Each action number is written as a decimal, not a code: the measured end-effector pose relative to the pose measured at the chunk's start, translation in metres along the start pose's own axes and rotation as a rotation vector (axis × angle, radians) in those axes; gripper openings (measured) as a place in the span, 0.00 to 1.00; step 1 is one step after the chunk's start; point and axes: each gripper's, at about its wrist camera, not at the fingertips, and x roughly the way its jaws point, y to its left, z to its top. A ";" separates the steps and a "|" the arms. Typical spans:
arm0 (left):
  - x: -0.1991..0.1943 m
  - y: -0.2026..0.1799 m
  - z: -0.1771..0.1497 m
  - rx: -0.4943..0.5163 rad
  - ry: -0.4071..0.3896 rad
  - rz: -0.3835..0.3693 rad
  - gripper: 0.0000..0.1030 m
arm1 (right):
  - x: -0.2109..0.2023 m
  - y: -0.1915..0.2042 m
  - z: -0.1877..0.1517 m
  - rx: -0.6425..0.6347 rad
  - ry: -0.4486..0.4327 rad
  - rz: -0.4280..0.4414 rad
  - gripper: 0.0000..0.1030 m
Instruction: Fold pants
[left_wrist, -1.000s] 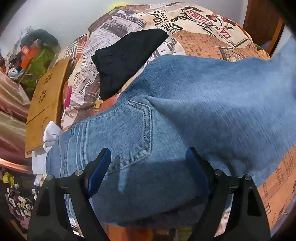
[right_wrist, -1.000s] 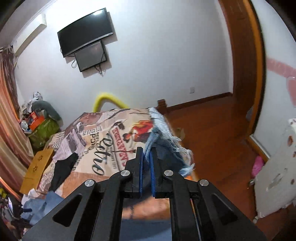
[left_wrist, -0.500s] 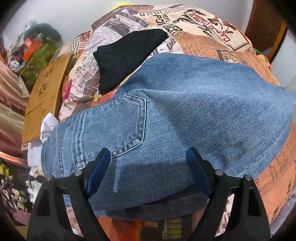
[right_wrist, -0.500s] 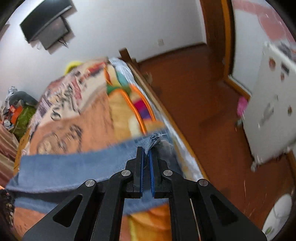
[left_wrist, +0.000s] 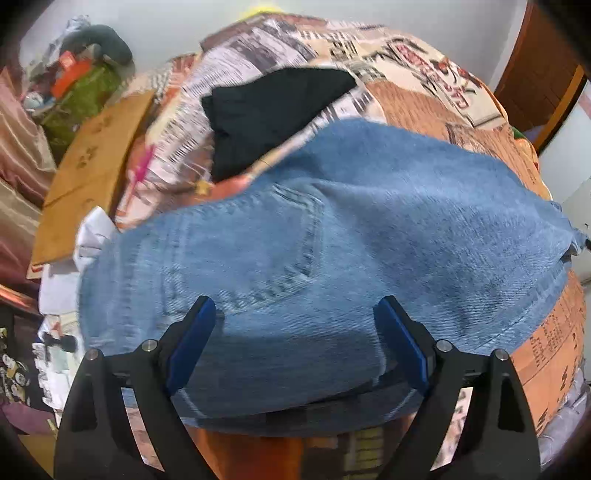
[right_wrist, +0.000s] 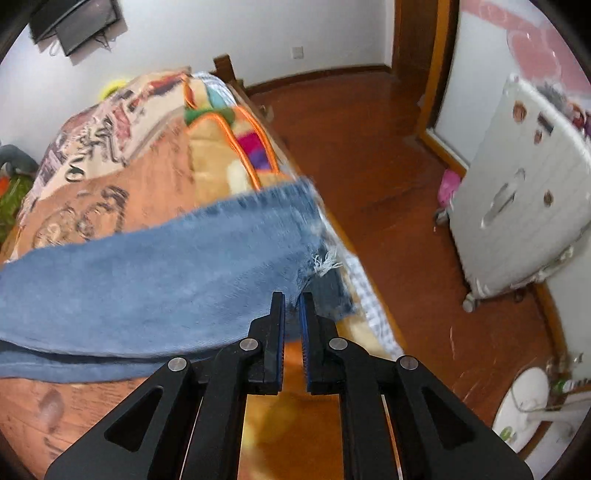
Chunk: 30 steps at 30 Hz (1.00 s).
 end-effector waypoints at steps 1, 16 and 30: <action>-0.004 0.004 0.001 -0.004 -0.014 0.006 0.87 | -0.008 0.006 0.004 -0.018 -0.015 0.003 0.11; -0.028 0.179 0.001 -0.298 -0.108 0.090 0.87 | -0.070 0.214 0.059 -0.384 -0.220 0.259 0.44; 0.066 0.235 -0.033 -0.470 0.069 -0.139 0.64 | 0.010 0.437 0.046 -0.751 0.015 0.522 0.44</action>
